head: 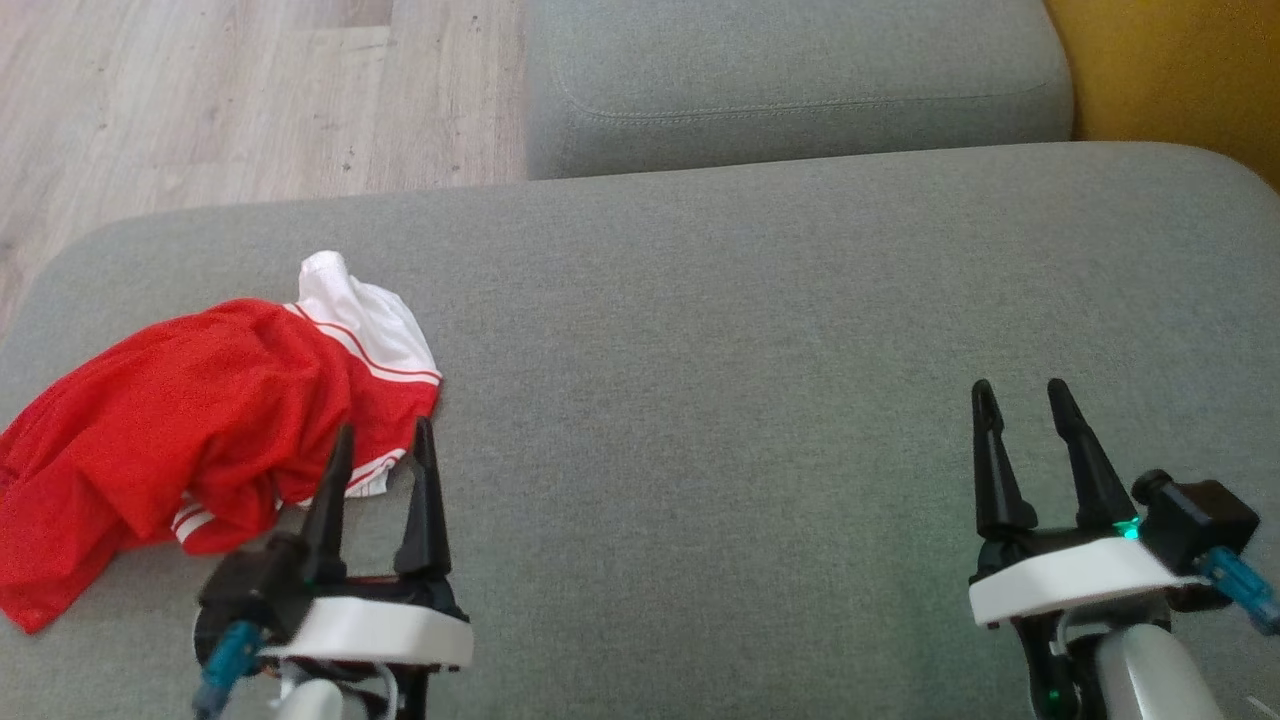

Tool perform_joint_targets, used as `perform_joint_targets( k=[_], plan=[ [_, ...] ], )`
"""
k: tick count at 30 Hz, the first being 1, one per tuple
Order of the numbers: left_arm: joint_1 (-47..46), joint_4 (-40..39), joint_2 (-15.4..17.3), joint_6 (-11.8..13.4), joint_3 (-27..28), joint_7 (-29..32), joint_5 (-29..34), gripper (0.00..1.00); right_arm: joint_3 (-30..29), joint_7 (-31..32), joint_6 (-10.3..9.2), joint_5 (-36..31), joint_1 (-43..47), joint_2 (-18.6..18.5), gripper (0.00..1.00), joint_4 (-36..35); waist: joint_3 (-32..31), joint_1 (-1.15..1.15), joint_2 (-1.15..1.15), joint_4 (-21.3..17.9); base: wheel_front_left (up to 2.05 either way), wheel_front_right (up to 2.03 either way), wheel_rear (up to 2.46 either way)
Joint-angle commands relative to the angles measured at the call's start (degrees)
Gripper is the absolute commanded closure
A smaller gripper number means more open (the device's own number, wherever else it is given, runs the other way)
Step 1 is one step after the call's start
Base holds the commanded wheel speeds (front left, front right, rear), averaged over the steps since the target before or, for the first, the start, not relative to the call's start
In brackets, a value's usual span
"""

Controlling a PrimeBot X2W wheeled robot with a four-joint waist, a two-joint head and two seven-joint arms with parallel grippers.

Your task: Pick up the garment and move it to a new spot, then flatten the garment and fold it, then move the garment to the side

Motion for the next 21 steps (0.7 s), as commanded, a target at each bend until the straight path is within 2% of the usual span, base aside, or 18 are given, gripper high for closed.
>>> perform_joint_targets(
  k=[1, 7, 14, 18, 21],
  plan=[
    [-1.9, -1.2, 0.9, 0.9, 0.1, -0.9, 2.1, 0.0, 1.4, -1.1, 0.33, -2.9, -2.6, -0.3, 0.0, -2.4, 0.0, 0.0, 0.0, 0.0, 0.0, 0.0, 0.0],
    [-2.5, 0.2, 2.1, 1.6, -2.3, -1.7, 5.5, 0.0, 2.3, -1.9, 0.35, -7.0, -2.5, -0.3, 0.0, -2.7, 0.1, 0.0, 0.0, -0.2, 0.0, 0.0, 0.0],
    [-3.5, 0.4, 3.8, 4.0, -5.8, -2.9, 11.0, 0.0, 3.4, -3.1, 0.38, -13.1, -2.8, -0.3, 0.0, -3.3, 0.3, 0.0, 0.0, -0.3, 0.0, 0.0, 0.0],
    [-3.4, -0.7, 3.0, 4.6, -5.7, -3.6, 10.6, 0.0, 3.9, -3.8, 0.39, -13.0, -2.7, -0.4, 0.0, -3.2, 0.2, 0.0, 0.0, -0.2, 0.0, 0.0, 0.0],
    [-3.1, -1.6, 2.4, 3.6, -4.8, -4.1, 10.3, 0.0, 4.0, -4.3, 0.4, -11.9, -2.6, -0.4, 0.0, -3.1, 0.2, 0.0, 0.0, -0.2, 0.0, 0.0, 0.0]
  ],
)
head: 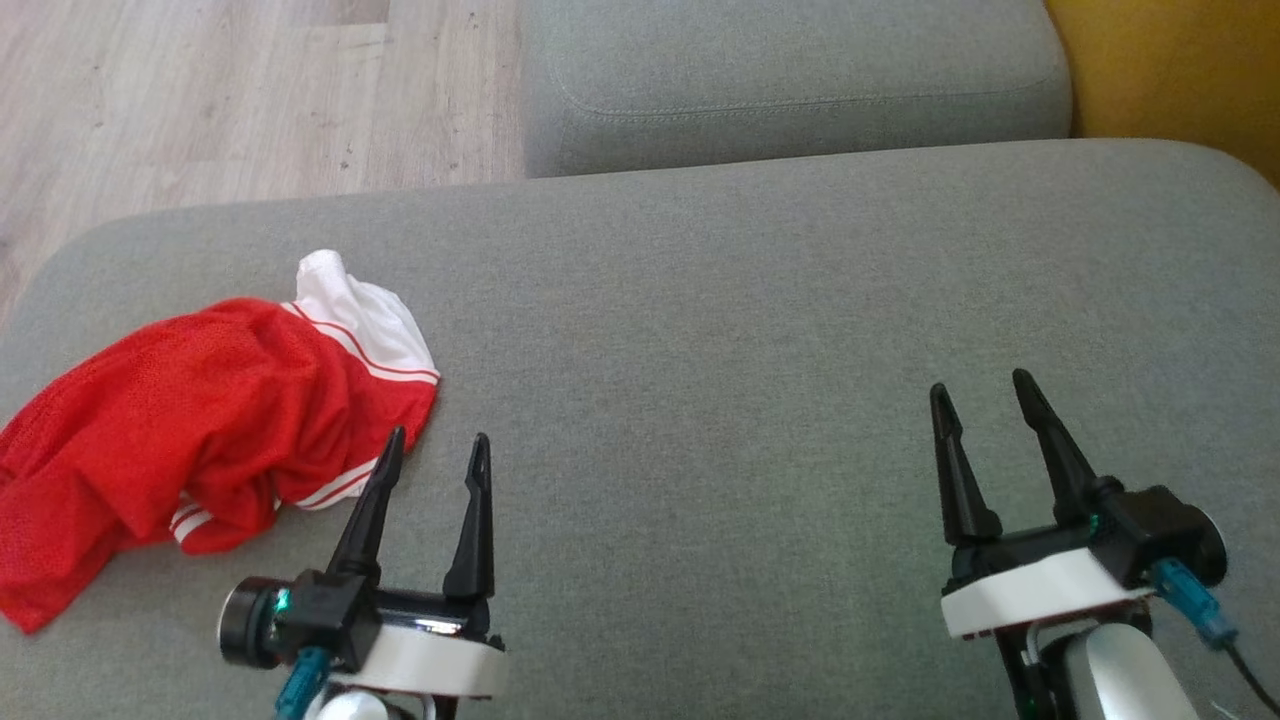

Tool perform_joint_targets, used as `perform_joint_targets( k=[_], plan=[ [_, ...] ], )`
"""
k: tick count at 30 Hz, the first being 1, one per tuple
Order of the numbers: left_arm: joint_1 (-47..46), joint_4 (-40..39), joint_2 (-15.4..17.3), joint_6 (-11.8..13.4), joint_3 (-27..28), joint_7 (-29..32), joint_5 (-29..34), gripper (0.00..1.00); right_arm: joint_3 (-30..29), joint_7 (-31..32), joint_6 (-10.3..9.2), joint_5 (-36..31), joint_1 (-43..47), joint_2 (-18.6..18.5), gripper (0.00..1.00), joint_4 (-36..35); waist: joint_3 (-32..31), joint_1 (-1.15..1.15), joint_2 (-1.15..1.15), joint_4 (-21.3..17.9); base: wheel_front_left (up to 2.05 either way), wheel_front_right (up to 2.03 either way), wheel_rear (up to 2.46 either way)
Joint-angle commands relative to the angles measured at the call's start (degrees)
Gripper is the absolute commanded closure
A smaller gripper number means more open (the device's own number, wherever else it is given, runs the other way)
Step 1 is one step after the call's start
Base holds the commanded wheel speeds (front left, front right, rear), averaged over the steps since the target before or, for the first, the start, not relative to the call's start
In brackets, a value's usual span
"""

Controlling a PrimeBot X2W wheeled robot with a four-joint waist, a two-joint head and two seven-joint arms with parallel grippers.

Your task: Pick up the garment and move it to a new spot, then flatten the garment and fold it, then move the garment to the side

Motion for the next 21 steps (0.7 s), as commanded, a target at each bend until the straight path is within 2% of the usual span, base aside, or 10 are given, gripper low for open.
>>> perform_joint_targets(
  k=[1, 9, 14, 21],
  plan=[
    [-2.7, -2.6, -0.5, -1.1, 2.4, -1.0, 0.9, 0.0, 1.2, -1.1, 0.4, -0.2, -2.5, -0.4, 0.0, -2.4, 0.0, 0.0, 0.0, 0.1, 0.0, 0.0, 0.0],
    [-1.0, -3.6, -3.2, -5.1, 5.7, -2.4, 3.9, 0.0, 1.2, -2.4, 0.43, 4.0, -1.5, -0.4, 0.0, -1.9, -0.2, 0.0, 0.0, 0.2, 0.0, 0.0, 0.0],
    [0.1, -1.5, -4.3, -7.5, 6.7, -3.0, 5.8, 0.0, 2.7, -3.0, 0.44, 6.8, -1.4, -0.4, 0.0, -0.4, -0.4, 0.0, 0.0, -0.1, 0.0, 0.0, 0.0],
    [-0.1, 2.1, -4.9, -8.9, 7.8, -3.0, 5.8, 0.0, 3.0, -3.0, 0.44, 9.4, -2.0, -0.4, 0.0, 1.7, -0.6, 0.0, 0.0, -0.1, 0.0, 0.0, 0.0]
  ],
)
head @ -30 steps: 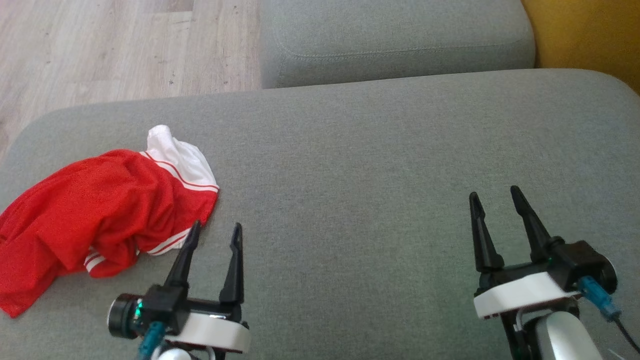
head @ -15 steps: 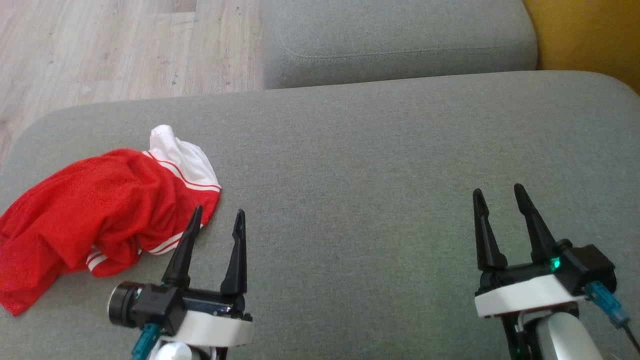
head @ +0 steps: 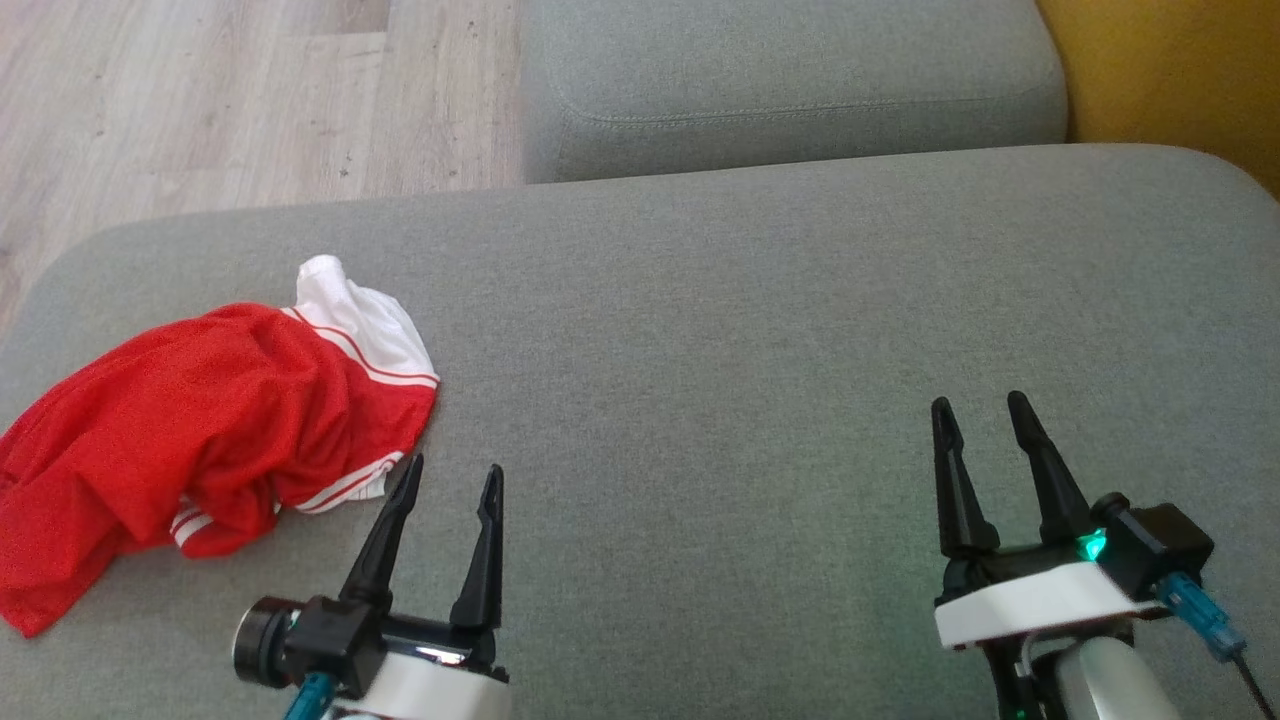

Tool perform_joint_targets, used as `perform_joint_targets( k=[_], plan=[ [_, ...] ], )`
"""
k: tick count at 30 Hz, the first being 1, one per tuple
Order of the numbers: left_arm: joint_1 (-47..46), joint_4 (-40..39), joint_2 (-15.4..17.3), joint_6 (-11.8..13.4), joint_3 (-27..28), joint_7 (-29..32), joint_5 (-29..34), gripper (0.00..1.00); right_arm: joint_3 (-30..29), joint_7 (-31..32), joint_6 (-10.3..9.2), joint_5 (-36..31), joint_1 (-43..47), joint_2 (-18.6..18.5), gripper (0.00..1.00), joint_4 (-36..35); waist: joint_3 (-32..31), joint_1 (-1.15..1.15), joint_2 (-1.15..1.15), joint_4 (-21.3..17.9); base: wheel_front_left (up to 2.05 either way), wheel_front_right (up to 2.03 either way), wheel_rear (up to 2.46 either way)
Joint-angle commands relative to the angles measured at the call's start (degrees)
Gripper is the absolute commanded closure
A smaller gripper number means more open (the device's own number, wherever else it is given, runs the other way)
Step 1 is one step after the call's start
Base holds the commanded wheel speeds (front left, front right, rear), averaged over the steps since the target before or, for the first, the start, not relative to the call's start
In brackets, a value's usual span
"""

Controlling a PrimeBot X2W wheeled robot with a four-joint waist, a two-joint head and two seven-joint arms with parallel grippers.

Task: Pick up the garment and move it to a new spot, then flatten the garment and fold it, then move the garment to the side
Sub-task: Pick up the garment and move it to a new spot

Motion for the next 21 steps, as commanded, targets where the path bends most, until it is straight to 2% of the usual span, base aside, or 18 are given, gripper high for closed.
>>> perform_joint_targets(
  k=[1, 12, 21],
  plan=[
    [-2.3, -1.6, -0.3, -0.3, 2.3, -0.5, 0.5, 0.0, 1.5, -0.6, 0.44, 0.7, -2.3, -0.4, 0.0, -1.5, 0.0, 0.0, 0.0, 0.0, 0.0, 0.0, 0.0],
    [-2.5, -1.3, -0.5, -0.8, 2.6, -0.5, -0.3, 0.0, 1.7, -0.6, 0.44, 1.1, -2.5, -0.4, 0.0, -1.1, -0.1, 0.0, 0.0, 0.7, 0.0, 0.0, 0.0],
    [-2.7, -0.8, -0.5, -0.4, 3.1, -0.5, -0.1, 0.0, 2.8, -0.6, 0.44, 2.0, -1.9, -0.4, 0.0, -0.9, -0.5, 0.0, 0.0, 4.8, 0.0, 0.0, 0.0]
  ],
)
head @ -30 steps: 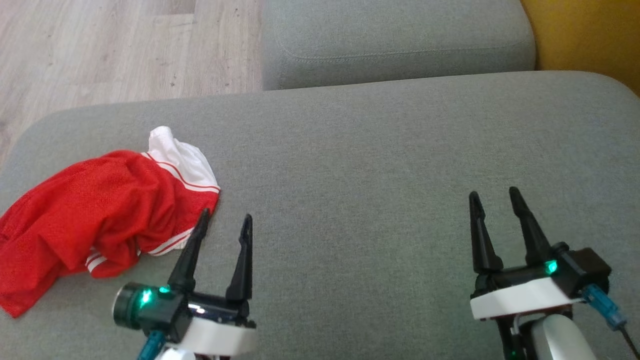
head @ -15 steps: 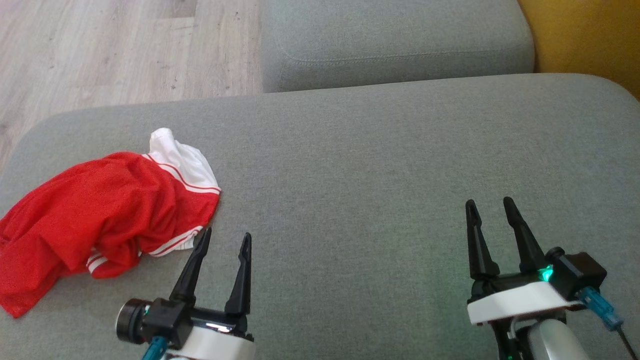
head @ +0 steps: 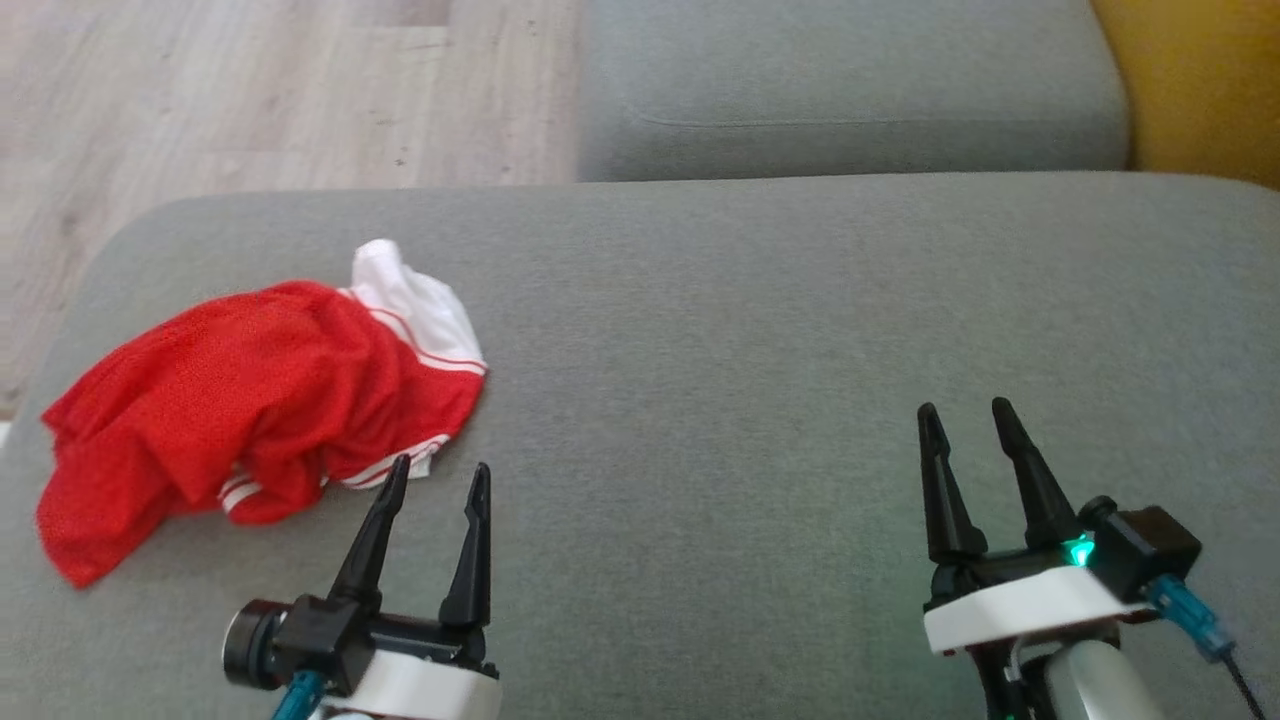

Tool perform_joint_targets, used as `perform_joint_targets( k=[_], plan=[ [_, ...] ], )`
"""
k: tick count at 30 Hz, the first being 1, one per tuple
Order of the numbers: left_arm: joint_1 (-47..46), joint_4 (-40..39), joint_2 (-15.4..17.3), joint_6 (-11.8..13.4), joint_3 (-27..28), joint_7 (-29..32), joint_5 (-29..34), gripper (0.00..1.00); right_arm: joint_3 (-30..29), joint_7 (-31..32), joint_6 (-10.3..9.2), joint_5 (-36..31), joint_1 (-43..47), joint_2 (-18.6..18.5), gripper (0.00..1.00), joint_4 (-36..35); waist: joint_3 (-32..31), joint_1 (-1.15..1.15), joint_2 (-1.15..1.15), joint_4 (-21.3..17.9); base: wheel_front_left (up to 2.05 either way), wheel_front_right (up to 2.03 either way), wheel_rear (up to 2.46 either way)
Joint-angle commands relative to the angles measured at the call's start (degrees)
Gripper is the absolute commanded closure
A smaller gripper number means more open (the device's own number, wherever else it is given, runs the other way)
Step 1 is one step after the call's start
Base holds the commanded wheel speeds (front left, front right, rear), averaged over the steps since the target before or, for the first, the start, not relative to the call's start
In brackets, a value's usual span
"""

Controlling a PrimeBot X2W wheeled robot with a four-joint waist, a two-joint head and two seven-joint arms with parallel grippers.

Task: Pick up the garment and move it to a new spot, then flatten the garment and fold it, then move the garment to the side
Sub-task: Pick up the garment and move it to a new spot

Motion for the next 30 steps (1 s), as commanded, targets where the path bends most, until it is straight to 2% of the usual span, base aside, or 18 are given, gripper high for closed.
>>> perform_joint_targets(
  k=[1, 17, 23, 30],
  plan=[
    [-2.7, -1.4, -0.2, 0.1, 1.9, -0.5, 0.2, 0.0, 1.7, -0.6, 0.44, 0.6, -1.8, -0.4, 0.0, -1.7, -0.2, 0.0, 0.0, 1.9, 0.0, 0.0, 0.0],
    [-1.6, -1.2, -0.2, 0.0, 6.3, -0.5, 1.9, 0.0, 6.9, -0.6, 0.44, 3.2, -1.3, -0.4, 0.0, -0.5, -1.6, 0.0, 0.0, 16.2, 0.0, 0.0, 0.0],
    [-1.2, -1.5, -0.2, -0.1, 7.7, -0.5, 2.1, 0.0, 9.0, -0.6, 0.44, 3.9, -1.1, -0.4, 0.0, 0.2, -2.4, 0.0, 0.0, 19.2, 0.0, 0.0, 0.0],
    [-0.4, -1.8, -0.2, -0.2, 8.8, -0.5, 2.2, 0.0, 10.3, -0.6, 0.44, 4.3, -1.7, -0.4, 0.0, 0.7, -2.5, 0.0, 0.0, 20.2, 0.0, 0.0, 0.0]
  ],
)
